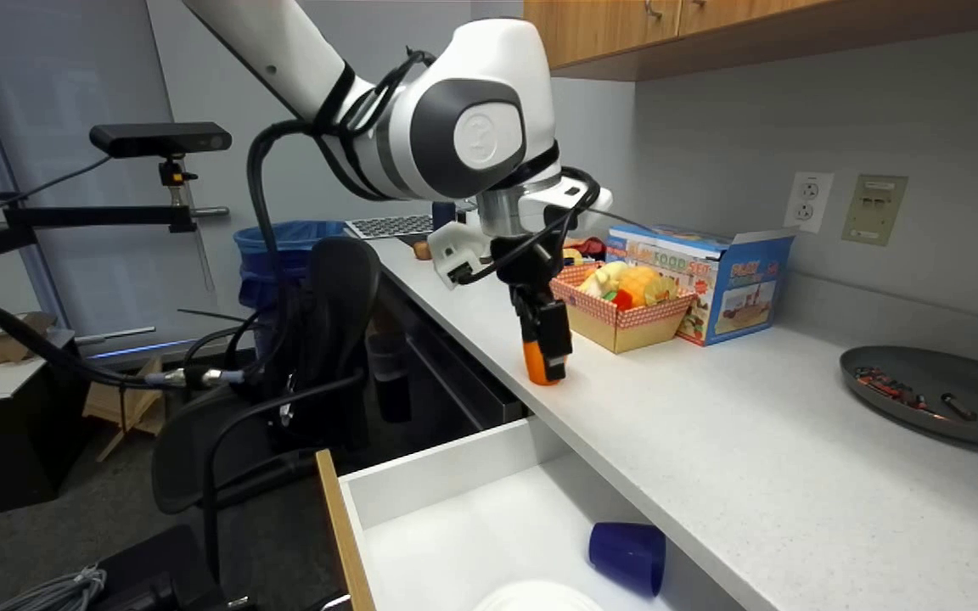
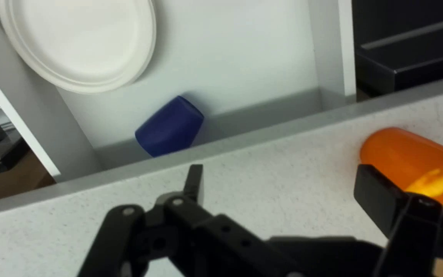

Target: Open the top drawer of the kitchen unit,remove the orange cup and close it

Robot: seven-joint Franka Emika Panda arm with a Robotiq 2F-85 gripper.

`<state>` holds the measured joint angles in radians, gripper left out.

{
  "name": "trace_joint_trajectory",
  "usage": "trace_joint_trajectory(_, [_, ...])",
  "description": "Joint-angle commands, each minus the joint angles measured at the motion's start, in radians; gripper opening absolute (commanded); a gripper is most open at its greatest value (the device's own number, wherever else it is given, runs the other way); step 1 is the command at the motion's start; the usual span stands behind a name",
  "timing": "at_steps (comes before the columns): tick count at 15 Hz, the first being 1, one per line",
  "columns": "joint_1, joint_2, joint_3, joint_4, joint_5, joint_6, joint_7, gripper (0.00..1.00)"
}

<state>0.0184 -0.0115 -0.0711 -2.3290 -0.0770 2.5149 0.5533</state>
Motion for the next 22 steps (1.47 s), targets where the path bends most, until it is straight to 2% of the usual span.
trace_joint_trajectory(1, [-0.036,-0.095,0.004,-0.141,0.053,-0.036,-0.140,1.00])
trace_joint_trajectory(7, [-0.077,-0.163,0.000,-0.291,0.047,-0.070,-0.241,1.00])
trace_joint_trajectory(10, [-0.097,-0.203,0.004,-0.374,0.017,-0.043,-0.229,1.00])
trace_joint_trajectory(15, [-0.126,-0.268,0.007,-0.482,-0.007,-0.065,-0.232,1.00])
trace_joint_trajectory(16, [-0.128,-0.229,0.007,-0.426,-0.006,-0.093,-0.238,1.00])
trace_joint_trajectory(22, [-0.145,-0.232,0.004,-0.425,-0.020,-0.168,-0.258,1.00])
